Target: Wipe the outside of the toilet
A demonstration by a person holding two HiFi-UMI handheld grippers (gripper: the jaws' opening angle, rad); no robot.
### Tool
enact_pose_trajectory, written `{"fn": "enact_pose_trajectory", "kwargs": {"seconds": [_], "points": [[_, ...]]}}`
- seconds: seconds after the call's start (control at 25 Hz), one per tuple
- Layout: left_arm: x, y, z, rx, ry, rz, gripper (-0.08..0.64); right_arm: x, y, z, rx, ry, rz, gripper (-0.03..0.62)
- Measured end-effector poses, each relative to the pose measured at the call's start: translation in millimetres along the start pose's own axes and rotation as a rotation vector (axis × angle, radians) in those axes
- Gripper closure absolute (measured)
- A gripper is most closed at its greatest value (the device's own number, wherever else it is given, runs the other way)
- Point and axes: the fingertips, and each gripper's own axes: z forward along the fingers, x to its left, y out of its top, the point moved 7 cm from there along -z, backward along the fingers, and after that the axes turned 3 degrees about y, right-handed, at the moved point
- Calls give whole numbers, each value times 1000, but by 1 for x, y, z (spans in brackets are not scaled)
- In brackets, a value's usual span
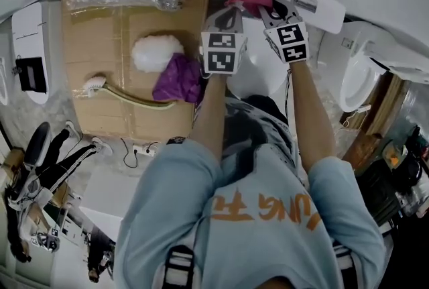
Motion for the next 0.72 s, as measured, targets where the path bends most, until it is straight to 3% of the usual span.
{"fn": "enact_pose_trajectory", "kwargs": {"seconds": [0.32,0.52,0.72], "points": [[-21,10,-6,21,-8,70,540,-13,-20,-21,-8,-22,68,526],[-46,6,-8,56,-64,116,540,-21,-32,-36,-14,-39,122,526],[-56,5,-3,55,-75,112,540,-33,-42,-49,-13,-56,171,526]]}}
